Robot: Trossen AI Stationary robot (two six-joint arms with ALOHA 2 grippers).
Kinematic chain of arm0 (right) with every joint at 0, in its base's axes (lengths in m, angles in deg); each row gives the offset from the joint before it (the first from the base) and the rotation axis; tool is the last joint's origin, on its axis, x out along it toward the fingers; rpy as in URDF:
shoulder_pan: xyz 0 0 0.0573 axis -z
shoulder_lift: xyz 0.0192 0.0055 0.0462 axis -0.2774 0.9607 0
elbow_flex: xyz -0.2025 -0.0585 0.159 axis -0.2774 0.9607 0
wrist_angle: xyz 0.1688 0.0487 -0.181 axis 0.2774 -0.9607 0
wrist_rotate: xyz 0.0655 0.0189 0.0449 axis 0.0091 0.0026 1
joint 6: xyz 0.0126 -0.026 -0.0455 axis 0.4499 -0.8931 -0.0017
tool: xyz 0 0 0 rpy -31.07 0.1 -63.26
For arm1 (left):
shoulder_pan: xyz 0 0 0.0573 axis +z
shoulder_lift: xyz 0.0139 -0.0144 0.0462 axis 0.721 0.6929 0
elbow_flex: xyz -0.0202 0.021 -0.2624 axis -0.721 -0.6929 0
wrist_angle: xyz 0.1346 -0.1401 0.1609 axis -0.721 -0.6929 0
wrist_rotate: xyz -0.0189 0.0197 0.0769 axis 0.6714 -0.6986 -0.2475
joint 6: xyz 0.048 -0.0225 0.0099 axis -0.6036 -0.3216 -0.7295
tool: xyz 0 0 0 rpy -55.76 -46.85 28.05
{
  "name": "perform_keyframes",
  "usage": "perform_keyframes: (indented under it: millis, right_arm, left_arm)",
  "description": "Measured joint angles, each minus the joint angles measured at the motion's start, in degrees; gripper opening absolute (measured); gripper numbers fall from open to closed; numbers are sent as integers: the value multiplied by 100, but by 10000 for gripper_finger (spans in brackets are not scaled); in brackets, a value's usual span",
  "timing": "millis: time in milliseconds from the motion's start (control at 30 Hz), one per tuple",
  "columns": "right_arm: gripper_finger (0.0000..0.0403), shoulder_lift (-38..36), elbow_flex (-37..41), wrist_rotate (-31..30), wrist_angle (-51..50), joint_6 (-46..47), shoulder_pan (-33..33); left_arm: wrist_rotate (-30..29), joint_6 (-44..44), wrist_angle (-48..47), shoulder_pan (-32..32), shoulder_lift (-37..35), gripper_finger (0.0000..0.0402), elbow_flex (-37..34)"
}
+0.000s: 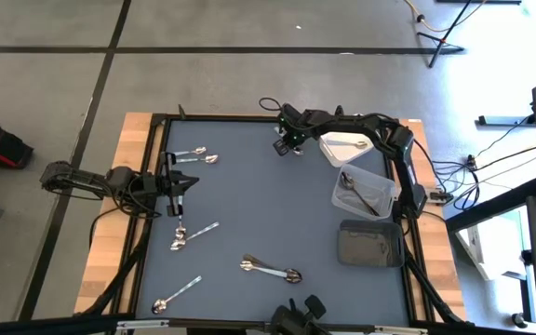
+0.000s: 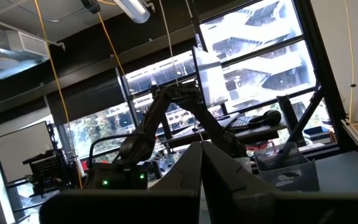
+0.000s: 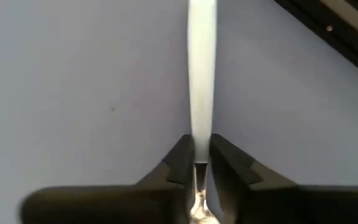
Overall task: Sort silverware by color (type)
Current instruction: Put the top center light blue spoon into the white bin
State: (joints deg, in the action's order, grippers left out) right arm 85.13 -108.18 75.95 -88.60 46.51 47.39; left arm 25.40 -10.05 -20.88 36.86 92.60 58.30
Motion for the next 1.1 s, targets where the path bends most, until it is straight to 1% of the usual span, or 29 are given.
perform_keyframes:
  millis: [33, 100, 267, 367, 433, 533, 833, 1100]
  right_arm:
    - [21, 0, 0, -3, 2, -41, 0]
    - [8, 0, 0, -27, 2, -196, -10]
    - [21, -9, 0, -159, -11, -377, -24]
    - [13, -92, 4, -217, -44, -510, -101]
    - [6, -224, 4, -272, -67, -602, -198]
    - [6, -488, 4, -301, -159, -695, -416]
    - [13, -1550, 4, -301, -740, -737, -1148]
    - [14, -2665, 4, -391, -1945, -538, -1760]
  left_arm:
    - [0, 1, 0, 0, 0, 2, 0]
    - [0, 24, 0, 0, 0, 2, 0]
    - [0, 28, 0, 0, 0, 2, 0]
    - [14, 41, 8, 0, 0, 2, 0]
    - [144, 49, 31, 0, 0, 2, 0]
    - [328, 45, 31, -2, 0, 2, 0]
    - [326, 52, 28, -2, 0, 2, 0]
    - [323, 58, 29, -2, 0, 2, 0]
